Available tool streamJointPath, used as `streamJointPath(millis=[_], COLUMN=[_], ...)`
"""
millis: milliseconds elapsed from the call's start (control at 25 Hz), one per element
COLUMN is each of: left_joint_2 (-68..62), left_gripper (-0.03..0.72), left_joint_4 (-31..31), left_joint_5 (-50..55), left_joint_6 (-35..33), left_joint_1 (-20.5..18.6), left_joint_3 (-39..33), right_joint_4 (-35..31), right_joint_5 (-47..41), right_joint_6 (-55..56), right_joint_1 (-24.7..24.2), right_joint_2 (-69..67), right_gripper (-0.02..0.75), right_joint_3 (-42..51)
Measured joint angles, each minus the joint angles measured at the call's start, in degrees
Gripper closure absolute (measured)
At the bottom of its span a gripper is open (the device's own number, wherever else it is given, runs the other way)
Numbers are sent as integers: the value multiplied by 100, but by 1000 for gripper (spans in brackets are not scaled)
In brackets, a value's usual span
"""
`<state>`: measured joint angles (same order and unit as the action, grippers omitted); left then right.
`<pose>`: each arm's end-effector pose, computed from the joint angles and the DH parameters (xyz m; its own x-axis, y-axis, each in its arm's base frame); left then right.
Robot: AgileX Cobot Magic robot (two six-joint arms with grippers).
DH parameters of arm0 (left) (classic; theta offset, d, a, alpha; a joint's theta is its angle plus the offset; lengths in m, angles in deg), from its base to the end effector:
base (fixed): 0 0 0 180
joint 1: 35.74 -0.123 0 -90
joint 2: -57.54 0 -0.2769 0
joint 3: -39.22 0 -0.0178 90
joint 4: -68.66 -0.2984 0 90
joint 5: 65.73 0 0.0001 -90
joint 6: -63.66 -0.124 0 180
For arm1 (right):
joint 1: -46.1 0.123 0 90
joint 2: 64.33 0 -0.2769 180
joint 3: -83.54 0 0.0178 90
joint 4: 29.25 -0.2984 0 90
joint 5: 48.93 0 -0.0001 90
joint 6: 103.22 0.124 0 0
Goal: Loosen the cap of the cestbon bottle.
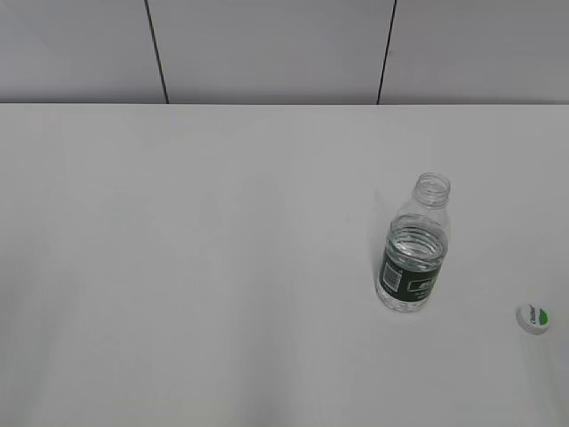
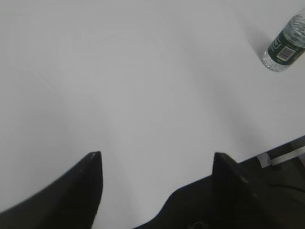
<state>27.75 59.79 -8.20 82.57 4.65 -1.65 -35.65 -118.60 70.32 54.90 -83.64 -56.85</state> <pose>0.1113 -0.0735 0.3006 -0.5912 0.1853 -0.7850 0.4331 0.8939 -0.1151 0.0786 0.0253 0.3071 -0.5960 -0.1665 -0.7856 -0.2777 0.9606 0.0071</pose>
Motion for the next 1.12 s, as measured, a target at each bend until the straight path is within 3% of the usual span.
streamJointPath(millis=[360,680,880,1120], left_joint_2=[1134,1173,1173,1173], left_gripper=[159,182,184,184], left_joint_4=[53,-31,-78,-91], left_joint_5=[137,143,147,147], left_joint_6=[-313,-425,-425,-425], left_joint_1=[0,10,10,10], left_joint_3=[-341,-352,-352,-352], right_joint_4=[640,703,640,640], right_joint_5=[96,739,872,971], right_joint_6=[344,406,440,445], right_joint_1=[0,0,0,0], right_joint_2=[451,457,457,457], right_gripper=[211,211,211,211], right_joint_3=[0,106,737,772])
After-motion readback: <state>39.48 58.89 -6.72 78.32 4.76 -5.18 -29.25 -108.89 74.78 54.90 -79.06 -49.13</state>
